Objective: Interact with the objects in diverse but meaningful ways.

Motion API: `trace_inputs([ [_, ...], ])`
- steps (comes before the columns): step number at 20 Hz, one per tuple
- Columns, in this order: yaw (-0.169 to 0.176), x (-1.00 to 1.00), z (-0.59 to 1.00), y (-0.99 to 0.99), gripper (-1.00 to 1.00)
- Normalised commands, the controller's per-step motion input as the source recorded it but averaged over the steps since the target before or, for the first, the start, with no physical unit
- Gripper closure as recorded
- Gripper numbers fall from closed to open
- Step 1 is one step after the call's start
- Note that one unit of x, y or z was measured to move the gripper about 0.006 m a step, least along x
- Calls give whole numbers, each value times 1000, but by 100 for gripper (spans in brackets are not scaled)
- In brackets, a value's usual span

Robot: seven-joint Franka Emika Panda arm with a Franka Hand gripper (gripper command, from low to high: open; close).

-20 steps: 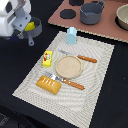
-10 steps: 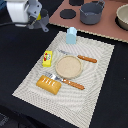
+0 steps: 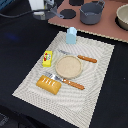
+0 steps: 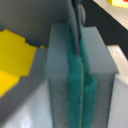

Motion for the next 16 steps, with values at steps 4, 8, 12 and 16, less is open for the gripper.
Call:
trace_inputs([
  [4, -48, 475, 193, 577, 100],
  [8, -93, 385, 134, 489, 100],
  [12, -124, 298, 87, 404, 100],
  [16, -134, 264, 76, 369, 100],
])
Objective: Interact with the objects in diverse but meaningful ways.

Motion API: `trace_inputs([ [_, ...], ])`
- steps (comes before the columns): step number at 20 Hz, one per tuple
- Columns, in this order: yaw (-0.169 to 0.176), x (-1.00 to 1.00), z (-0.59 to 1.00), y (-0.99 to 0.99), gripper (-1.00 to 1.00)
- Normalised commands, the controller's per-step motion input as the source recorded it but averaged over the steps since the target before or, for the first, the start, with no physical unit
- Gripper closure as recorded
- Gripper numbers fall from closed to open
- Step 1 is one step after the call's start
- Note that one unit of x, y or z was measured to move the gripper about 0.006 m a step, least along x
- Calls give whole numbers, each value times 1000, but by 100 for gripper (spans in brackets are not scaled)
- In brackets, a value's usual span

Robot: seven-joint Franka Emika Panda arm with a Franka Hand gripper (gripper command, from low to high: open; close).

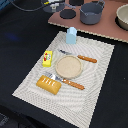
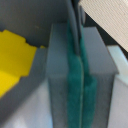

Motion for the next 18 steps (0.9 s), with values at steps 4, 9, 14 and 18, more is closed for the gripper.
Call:
trace_inputs([
  [4, -133, 264, 81, 369, 100],
  [9, -137, 256, 74, 363, 100],
  [14, -127, 292, 61, 385, 100],
  [18, -41, 329, 16, 450, 100],
])
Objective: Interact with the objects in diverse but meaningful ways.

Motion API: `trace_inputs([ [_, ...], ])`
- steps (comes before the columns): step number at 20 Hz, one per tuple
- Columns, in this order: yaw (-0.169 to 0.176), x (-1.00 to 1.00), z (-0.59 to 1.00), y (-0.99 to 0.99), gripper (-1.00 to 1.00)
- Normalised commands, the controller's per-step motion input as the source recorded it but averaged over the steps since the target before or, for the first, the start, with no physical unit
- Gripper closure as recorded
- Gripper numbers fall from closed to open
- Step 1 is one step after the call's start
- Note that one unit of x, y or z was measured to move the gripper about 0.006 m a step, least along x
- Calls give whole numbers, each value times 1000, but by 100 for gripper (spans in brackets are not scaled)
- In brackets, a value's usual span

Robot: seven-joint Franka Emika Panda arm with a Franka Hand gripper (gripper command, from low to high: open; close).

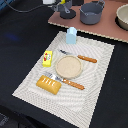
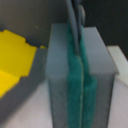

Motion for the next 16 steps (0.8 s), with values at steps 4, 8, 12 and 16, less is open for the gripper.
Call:
trace_inputs([
  [4, -18, 340, 36, 477, 100],
  [8, -2, 336, 17, 509, 100],
  [12, -2, 354, 14, 519, 100],
  [16, -18, 443, 23, 521, 100],
])
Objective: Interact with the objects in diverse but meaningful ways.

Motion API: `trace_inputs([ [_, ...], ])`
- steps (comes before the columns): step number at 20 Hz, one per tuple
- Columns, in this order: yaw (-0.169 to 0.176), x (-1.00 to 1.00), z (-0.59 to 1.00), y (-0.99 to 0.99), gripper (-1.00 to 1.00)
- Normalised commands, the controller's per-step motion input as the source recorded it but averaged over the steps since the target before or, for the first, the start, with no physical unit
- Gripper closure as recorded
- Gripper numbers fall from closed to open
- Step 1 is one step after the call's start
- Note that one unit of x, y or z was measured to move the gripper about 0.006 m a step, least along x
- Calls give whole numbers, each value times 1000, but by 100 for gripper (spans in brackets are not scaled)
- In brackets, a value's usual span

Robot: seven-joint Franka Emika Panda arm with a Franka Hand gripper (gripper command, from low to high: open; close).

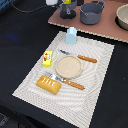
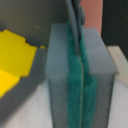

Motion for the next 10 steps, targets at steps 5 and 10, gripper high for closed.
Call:
trace_inputs([
  [5, -34, 485, 6, 454, 100],
  [10, -57, 511, 0, 308, 100],
])
